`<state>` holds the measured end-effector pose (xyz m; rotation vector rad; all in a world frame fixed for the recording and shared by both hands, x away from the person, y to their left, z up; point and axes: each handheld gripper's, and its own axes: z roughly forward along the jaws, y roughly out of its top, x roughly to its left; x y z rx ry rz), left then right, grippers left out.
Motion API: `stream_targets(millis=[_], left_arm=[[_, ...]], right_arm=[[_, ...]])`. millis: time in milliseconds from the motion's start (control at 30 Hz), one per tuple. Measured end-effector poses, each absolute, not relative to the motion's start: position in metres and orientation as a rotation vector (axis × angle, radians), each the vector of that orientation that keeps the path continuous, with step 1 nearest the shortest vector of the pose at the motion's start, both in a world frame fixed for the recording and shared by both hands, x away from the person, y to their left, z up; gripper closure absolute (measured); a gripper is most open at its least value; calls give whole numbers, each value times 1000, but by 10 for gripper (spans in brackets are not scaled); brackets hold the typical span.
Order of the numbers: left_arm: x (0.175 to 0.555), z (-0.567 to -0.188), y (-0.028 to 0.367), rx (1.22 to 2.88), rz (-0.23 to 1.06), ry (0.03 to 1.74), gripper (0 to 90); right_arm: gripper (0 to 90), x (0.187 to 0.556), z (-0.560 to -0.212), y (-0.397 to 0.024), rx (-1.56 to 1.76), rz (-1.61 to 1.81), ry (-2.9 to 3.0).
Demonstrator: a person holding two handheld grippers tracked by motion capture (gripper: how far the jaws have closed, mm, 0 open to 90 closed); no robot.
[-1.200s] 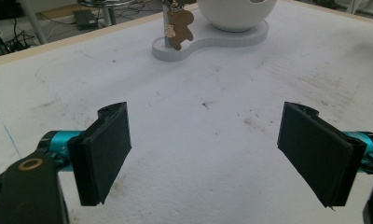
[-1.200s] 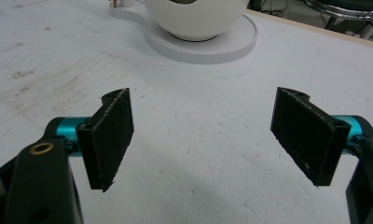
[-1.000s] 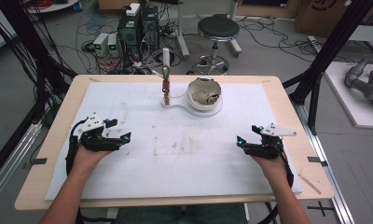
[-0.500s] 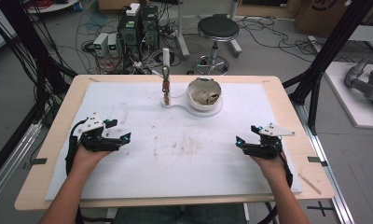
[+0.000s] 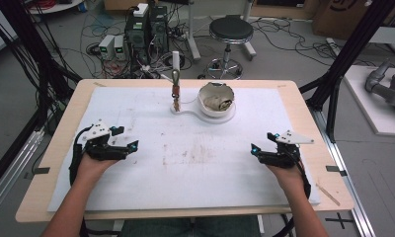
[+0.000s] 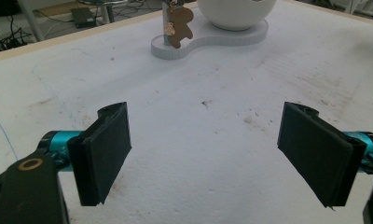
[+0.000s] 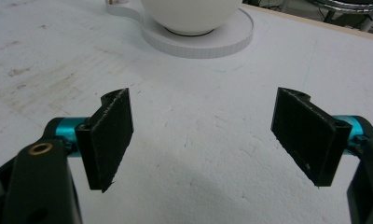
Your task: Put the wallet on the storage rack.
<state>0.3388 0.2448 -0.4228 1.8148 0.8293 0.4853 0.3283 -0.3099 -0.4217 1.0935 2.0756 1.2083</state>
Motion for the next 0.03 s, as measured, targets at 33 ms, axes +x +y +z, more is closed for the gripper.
stream_targets(millis=[33], left_arm=[[339,-423,245,1815,484,833,171]], right_arm=[[212,328,-422,-310,1093,1207,2075]])
